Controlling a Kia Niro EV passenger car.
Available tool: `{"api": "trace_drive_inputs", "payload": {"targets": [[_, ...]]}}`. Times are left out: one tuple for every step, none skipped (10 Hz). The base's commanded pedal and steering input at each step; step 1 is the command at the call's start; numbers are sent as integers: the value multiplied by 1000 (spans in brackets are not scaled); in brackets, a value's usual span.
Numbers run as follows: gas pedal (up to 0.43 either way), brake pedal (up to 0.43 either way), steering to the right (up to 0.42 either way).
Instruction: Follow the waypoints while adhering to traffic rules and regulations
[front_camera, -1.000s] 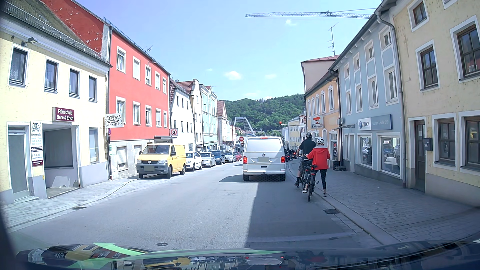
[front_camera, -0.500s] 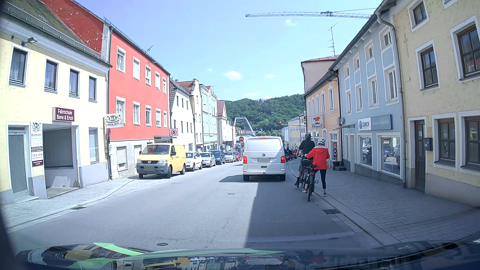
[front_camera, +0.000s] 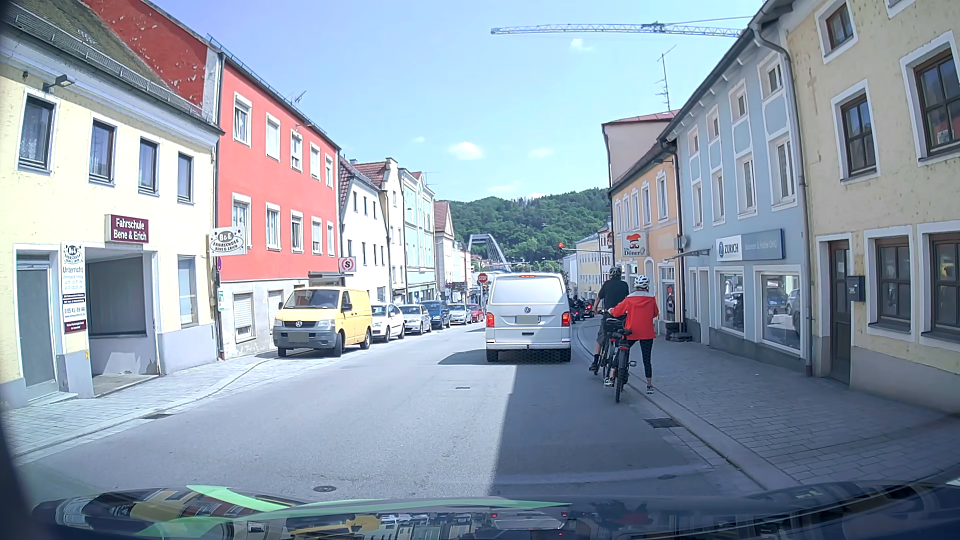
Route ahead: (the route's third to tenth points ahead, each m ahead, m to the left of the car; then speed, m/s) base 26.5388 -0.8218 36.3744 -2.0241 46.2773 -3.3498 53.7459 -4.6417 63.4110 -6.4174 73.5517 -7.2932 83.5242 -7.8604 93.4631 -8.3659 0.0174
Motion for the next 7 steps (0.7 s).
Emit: {"api": "trace_drive_inputs", "payload": {"targets": [[0, 98, -3], [0, 79, -3], [0, 79, -3], [0, 79, -3], [0, 73, -3], [0, 79, -3], [0, 79, -3]]}}
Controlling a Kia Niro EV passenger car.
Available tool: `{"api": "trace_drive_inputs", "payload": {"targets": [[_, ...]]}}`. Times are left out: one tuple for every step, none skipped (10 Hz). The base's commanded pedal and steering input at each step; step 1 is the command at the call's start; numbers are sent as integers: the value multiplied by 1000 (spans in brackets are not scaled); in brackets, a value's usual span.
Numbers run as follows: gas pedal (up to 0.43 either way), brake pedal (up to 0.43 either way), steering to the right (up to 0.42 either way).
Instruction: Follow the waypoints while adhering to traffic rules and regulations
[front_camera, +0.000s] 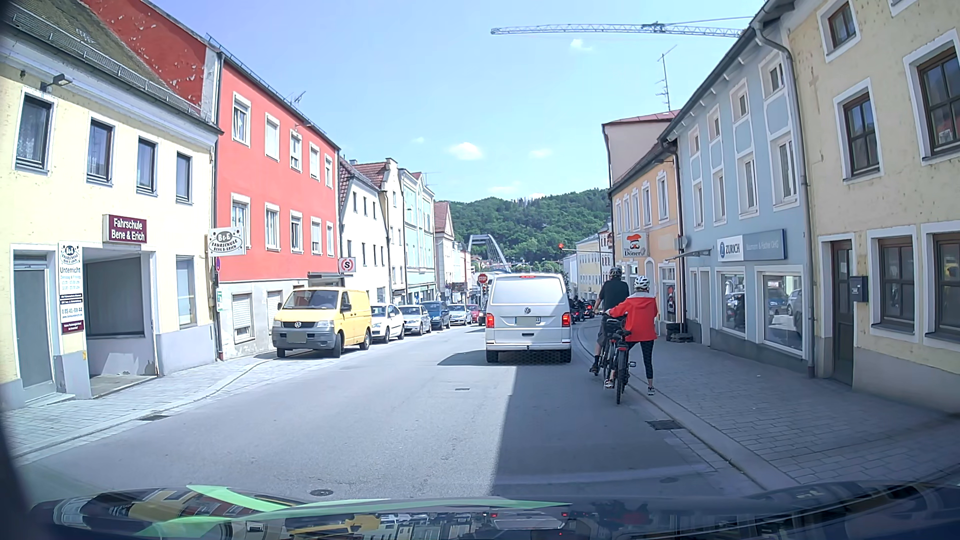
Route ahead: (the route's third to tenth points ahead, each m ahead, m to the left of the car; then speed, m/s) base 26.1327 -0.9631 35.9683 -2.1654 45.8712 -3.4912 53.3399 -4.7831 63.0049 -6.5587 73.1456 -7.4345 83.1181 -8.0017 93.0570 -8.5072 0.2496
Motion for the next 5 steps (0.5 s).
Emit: {"api": "trace_drive_inputs", "payload": {"targets": [[0, 79, -3], [0, 79, -3], [0, 79, -3], [0, 85, -3], [0, 98, -3]]}}
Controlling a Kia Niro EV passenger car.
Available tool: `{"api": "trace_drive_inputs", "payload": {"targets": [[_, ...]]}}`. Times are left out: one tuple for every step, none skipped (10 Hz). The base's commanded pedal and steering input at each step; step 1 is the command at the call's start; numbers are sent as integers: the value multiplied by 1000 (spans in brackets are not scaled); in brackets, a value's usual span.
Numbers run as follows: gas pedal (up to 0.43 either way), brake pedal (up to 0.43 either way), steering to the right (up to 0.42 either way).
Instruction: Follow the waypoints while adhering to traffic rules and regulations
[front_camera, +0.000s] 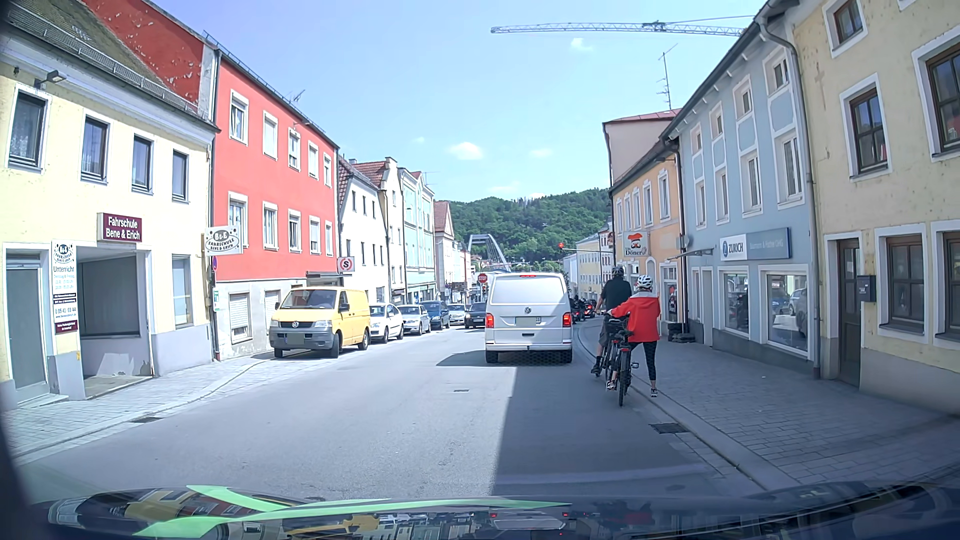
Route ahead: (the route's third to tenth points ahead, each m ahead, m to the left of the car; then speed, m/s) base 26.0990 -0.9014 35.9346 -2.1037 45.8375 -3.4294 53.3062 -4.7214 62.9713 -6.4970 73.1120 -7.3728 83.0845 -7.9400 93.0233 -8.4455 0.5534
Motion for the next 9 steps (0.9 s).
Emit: {"api": "trace_drive_inputs", "payload": {"targets": [[0, 110, -3], [0, 122, -3], [0, 140, -3], [0, 159, -3], [0, 165, -3], [0, 171, -3], [0, 171, -3], [0, 177, -3], [0, 177, -3]]}}
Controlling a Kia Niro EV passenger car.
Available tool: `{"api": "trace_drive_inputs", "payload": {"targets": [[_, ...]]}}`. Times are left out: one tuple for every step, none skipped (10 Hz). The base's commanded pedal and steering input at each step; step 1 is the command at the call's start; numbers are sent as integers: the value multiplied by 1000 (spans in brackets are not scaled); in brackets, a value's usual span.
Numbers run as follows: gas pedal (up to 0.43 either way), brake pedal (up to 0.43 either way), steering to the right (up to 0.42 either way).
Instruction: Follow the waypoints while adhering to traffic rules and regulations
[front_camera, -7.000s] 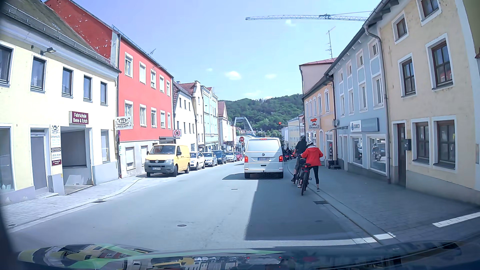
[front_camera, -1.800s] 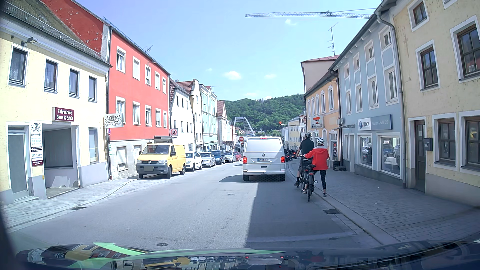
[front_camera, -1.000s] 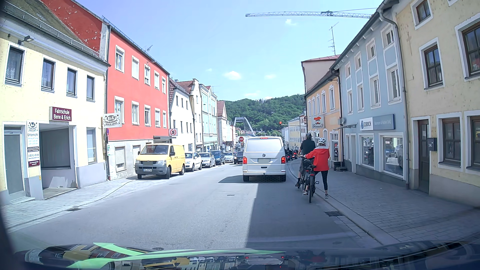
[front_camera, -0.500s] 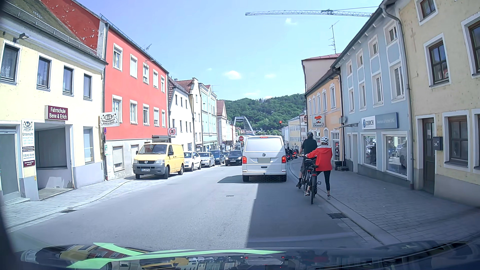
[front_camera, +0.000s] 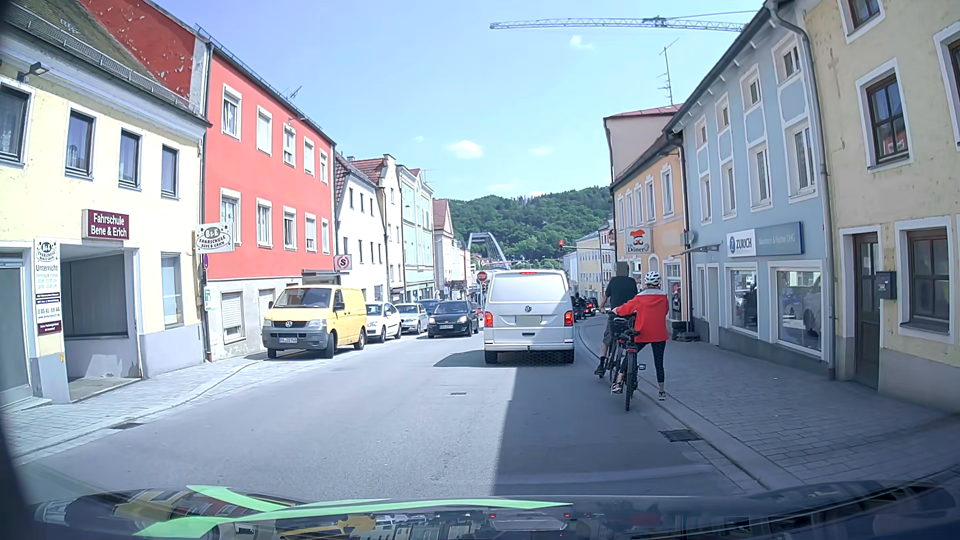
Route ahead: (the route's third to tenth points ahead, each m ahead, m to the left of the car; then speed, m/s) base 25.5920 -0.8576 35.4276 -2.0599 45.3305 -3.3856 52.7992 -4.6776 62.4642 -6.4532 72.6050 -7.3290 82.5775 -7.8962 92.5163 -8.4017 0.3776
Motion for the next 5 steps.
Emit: {"api": "trace_drive_inputs", "payload": {"targets": [[0, 177, -3], [0, 177, -3], [0, 177, -3], [0, 177, -3], [0, 183, -3]]}}
